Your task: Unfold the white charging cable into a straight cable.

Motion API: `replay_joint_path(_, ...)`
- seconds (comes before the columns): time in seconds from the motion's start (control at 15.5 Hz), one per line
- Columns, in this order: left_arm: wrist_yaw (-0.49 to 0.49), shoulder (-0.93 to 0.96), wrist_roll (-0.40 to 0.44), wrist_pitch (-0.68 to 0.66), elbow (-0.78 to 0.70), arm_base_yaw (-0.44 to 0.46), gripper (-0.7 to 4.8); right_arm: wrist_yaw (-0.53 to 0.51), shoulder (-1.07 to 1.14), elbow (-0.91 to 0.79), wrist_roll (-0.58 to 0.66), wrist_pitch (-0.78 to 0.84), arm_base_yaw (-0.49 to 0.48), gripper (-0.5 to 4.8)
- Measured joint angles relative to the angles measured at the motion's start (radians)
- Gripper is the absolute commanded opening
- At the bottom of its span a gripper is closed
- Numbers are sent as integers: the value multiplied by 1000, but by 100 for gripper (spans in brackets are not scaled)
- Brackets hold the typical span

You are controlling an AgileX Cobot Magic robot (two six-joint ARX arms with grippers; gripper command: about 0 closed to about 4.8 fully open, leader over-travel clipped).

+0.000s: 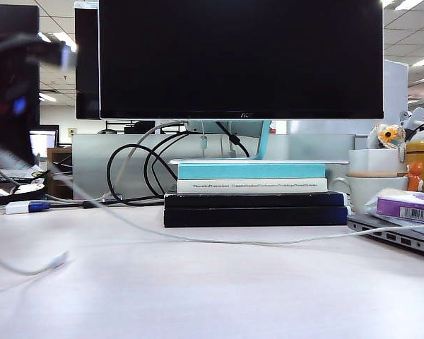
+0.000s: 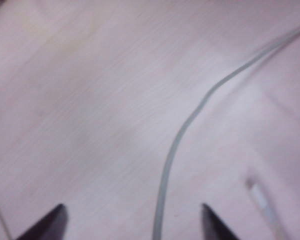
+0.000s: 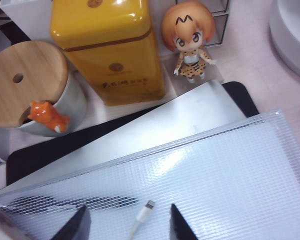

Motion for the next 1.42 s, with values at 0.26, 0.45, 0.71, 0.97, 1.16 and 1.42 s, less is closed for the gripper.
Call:
replay_joint_path(0.26,76,0,24,-173,124,-1,479,-2,0,0,2,0,2,204)
replay_joint_path(0.45,237,1,-270,117,125,52,479,0,0,0,2,8,1,203)
replay_joint_path(0.71,332,28,-423,94,125,97,479,0,0,0,2,8,1,203)
replay_joint_path(0.97,413,-3,-380,45,124,119,450,-40,0,0,40,8,0,203)
replay_joint_path(1.16,412,-84,-368,-15,123,164,425,-257,0,0,76,11,0,203)
replay_joint_path(1.42,330,-310,-315,-31,124,298,425,-606,-79,-1,151,110,0,203)
